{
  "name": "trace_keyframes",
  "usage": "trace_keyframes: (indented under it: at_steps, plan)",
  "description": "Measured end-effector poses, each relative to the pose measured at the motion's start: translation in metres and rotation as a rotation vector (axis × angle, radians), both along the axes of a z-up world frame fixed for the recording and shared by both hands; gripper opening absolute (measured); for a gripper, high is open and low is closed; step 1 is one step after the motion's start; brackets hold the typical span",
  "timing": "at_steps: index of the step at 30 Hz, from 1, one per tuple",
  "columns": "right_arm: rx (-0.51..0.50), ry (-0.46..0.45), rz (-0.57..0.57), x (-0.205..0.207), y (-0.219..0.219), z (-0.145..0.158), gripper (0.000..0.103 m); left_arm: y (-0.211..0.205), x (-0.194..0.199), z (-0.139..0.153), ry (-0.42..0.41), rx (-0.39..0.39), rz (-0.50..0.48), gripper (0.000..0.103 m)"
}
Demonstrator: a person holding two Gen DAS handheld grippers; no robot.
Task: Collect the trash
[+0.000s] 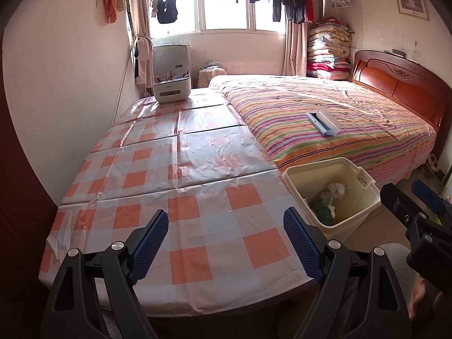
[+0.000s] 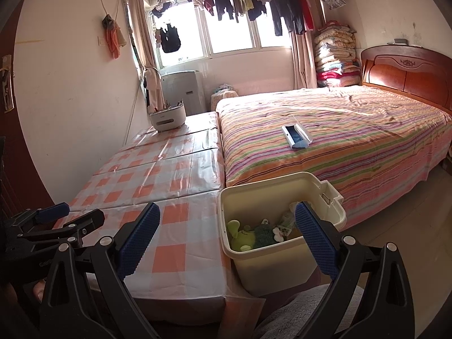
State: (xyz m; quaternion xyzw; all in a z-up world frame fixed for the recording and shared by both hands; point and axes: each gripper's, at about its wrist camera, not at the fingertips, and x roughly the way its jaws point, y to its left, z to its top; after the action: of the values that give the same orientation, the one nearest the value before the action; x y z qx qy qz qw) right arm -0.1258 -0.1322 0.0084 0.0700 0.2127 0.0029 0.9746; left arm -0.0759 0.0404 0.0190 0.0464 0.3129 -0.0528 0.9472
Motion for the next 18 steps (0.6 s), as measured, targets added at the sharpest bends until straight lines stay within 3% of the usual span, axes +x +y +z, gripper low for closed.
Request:
trace_keyframes:
  at_steps: [18]
  plan:
    - [0.031,0.038,0.007,0.043,-0.013,-0.008,0.095,-0.008,0.034,-0.008,0.047,0.025,0.013,0.081]
